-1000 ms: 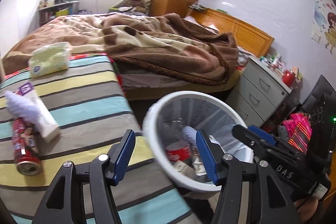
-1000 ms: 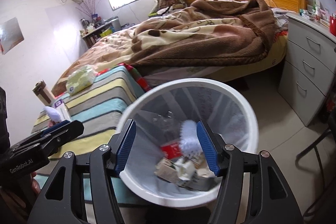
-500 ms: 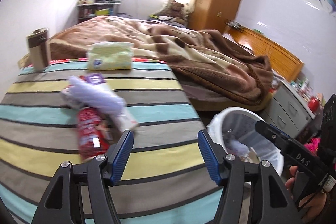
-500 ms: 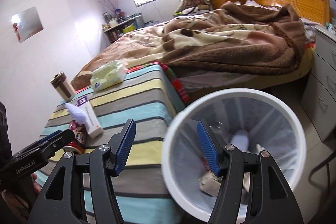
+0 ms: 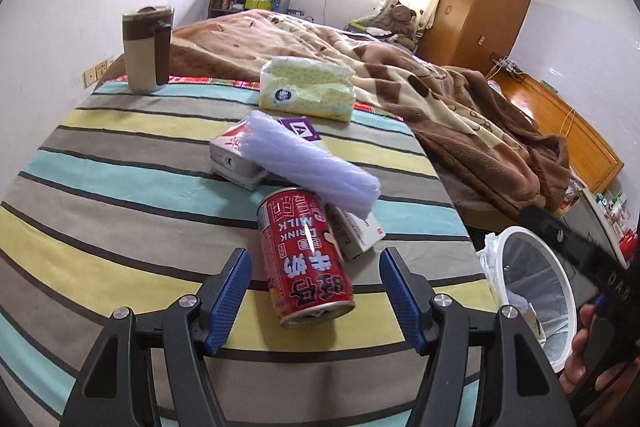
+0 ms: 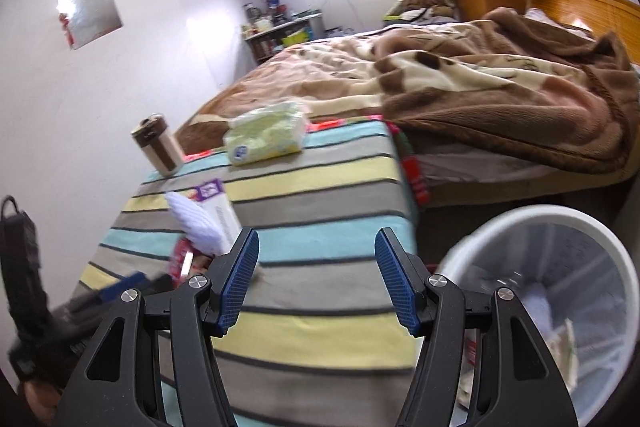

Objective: Collect trash
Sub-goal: 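Move both tools back toward the red milk can and second foam sleeve, then grasp the red Drink Milk can with left tool while right tool grasps the foam sleeve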

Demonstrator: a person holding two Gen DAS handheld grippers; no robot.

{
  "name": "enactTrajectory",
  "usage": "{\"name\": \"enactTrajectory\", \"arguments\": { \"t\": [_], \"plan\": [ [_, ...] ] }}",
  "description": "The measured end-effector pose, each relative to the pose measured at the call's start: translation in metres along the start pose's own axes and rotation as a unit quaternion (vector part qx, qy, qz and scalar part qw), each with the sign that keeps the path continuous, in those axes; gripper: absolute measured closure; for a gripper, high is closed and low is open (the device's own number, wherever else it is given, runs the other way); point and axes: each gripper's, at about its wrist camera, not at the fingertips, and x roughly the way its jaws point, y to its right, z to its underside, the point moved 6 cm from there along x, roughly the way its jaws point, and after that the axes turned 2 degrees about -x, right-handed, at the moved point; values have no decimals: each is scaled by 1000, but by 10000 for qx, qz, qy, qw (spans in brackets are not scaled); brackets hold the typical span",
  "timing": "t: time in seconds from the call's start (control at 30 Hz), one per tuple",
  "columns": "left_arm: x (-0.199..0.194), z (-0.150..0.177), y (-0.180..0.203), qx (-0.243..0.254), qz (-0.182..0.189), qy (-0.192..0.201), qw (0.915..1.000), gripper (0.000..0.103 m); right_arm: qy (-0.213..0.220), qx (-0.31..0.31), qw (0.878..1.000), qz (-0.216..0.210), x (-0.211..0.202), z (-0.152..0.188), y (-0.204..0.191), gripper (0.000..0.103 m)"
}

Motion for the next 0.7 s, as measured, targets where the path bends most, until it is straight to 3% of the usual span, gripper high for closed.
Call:
{"name": "enactTrajectory", "arguments": {
  "t": [0.33, 0.47, 0.53, 0.7],
  "plan": [
    [30, 0, -3, -68, 117, -312, 9994, 37, -251, -445, 9963, -695, 38, -16, -46, 41],
    [36, 0, -10, -186, 207, -372, 9989, 37, -387, -452, 9953, -758, 50, -17, -52, 41],
    [37, 0, -15, -279, 293, -410, 9983, 48, -427, -419, 9951, -789, 53, -17, -53, 41],
    [34, 1, -24, -383, 362, -394, 9978, 48, -548, -539, 9939, -792, 62, -15, -64, 41]
  ]
}}
